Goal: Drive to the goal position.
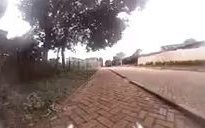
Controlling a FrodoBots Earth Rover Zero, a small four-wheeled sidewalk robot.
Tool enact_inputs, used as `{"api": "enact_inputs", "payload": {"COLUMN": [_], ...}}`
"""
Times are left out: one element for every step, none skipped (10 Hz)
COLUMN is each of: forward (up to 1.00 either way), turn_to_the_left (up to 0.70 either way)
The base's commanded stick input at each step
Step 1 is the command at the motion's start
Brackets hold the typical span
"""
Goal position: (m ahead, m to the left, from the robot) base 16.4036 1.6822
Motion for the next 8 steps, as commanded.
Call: {"api": "enact_inputs", "payload": {"forward": [0.7, 0.7, 0.7, 0.7, 0.7, 0.7, 0.7, 0.7], "turn_to_the_left": [0.1, -0.2, -0.24, -0.33, -0.34, -0.34, -0.11, 0.12]}}
